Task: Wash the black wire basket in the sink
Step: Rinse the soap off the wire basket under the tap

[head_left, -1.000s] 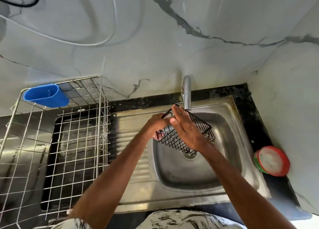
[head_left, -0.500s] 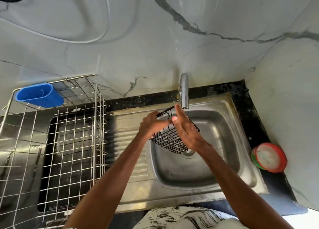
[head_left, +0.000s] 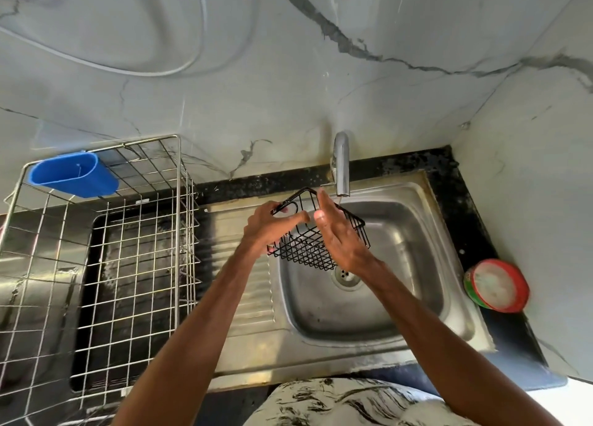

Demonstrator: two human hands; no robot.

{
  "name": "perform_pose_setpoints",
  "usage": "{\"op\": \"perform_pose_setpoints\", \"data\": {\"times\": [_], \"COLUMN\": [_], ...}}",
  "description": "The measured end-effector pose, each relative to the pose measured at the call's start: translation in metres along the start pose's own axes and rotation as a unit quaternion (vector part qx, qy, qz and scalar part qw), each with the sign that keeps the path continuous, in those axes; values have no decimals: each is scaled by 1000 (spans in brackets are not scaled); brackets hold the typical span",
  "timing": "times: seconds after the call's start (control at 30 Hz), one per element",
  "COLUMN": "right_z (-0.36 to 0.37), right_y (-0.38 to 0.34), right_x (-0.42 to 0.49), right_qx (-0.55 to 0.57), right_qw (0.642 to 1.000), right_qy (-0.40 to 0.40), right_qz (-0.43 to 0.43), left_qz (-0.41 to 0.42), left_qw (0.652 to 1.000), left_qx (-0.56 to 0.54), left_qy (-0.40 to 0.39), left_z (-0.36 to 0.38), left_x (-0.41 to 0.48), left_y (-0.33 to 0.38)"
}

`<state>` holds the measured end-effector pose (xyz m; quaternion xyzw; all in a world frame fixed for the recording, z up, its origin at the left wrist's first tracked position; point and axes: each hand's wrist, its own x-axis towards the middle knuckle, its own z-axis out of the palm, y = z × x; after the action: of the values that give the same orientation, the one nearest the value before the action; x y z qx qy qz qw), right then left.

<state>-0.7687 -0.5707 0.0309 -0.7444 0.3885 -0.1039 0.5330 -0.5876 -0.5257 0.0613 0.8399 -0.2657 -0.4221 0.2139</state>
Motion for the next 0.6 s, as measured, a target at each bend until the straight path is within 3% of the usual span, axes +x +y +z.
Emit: {"op": "perform_pose_setpoints", "data": {"times": [0.1,0.23,0.3,0.37,0.47,0.6], "right_z": [-7,-18,-13,-1,17,9], "right_y": [41,85,79,58,28,29], "right_x": [5,10,13,18,23,29], "right_qx": [-66,-121,-99,-96,-137,-145], "right_qw": [997,984,983,990,990,985], "right_qy": [36,-24,-7,13,-1,22], "right_qz": [16,128,152,104,-34,-88], "left_qz": [-13,-5,-6,-16,-28,-49], "left_qw": [999,999,998,997,993,987], "left_qx": [-38,-52,-63,-82,-115,-154], "left_qy": [2,6,8,8,14,11], "left_z": [-7,-14,-16,-16,-17,-22], "left_x": [3,3,3,4,4,3], "left_y": [-9,-17,-20,-23,-26,-30]}}
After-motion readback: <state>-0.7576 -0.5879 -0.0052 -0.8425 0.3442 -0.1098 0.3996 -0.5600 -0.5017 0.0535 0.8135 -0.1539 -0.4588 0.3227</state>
